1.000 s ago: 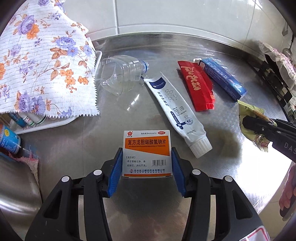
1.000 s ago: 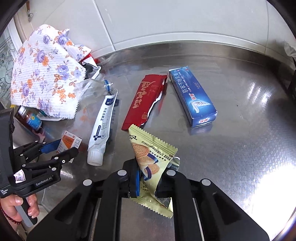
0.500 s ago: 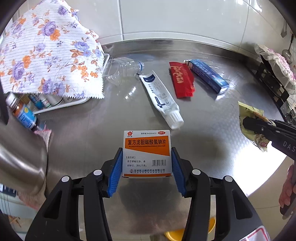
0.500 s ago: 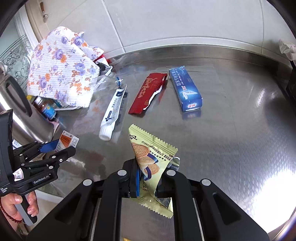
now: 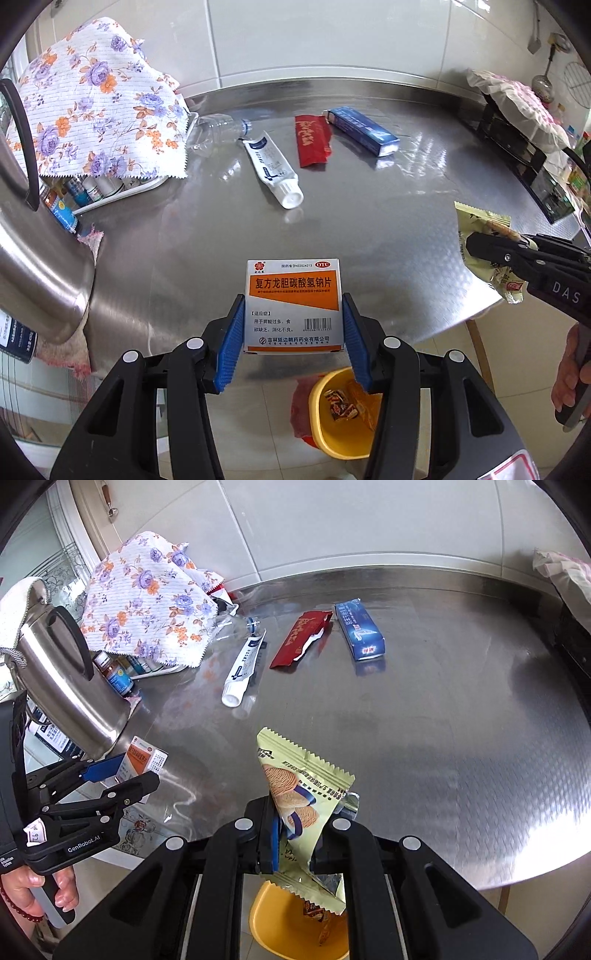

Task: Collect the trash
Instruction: 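Carry the box in the left gripper and the wrapper in the right gripper down over the yellow bin, then open the left gripper to drop the box while the right gripper drops the wrapper into the bin, then raise both open grippers from the bin back over the counter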

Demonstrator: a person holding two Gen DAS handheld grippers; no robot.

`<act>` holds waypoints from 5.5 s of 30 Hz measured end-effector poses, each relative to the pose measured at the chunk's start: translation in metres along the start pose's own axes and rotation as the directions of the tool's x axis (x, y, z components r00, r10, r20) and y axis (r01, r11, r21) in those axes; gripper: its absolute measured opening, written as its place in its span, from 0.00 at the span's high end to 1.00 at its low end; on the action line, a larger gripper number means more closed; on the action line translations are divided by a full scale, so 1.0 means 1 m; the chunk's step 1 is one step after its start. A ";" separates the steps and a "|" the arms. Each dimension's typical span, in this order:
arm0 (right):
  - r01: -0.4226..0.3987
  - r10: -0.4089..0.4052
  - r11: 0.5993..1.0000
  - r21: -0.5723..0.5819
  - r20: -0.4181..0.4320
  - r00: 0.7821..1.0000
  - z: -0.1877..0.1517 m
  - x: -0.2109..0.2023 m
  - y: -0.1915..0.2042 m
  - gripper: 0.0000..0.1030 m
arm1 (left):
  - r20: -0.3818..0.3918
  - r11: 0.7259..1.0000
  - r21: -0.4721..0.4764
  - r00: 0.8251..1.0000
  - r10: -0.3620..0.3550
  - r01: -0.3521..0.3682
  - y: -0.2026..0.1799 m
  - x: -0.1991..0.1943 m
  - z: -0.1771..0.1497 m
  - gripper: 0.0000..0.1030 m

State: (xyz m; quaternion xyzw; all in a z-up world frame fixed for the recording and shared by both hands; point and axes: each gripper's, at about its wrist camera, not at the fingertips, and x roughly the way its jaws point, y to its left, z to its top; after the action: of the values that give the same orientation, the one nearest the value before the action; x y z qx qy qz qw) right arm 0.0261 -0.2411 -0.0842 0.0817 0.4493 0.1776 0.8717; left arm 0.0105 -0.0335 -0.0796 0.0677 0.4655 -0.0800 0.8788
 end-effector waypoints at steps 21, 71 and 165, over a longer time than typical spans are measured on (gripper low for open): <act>0.043 -0.042 0.999 0.024 -0.018 0.999 -0.143 -0.085 0.042 0.88 | -0.040 0.993 0.085 0.996 -0.079 0.082 -0.049 -0.062 -0.130 0.52; -0.051 0.070 0.997 0.051 -0.514 0.855 -0.271 0.180 -0.063 0.83 | -0.458 0.978 0.087 0.879 -0.129 0.189 -0.081 0.217 -0.238 0.51; 0.053 -0.053 0.999 -0.011 0.001 0.999 0.112 0.066 -0.072 0.15 | -0.124 0.984 -0.178 0.992 -0.020 -0.003 0.004 0.099 0.075 0.09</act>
State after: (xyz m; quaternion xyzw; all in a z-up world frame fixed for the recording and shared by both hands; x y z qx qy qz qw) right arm 0.1690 -0.2809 -0.0907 0.0651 0.4499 0.1569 0.8768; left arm 0.1273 -0.0519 -0.1198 -0.0080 0.5253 -0.0376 0.8500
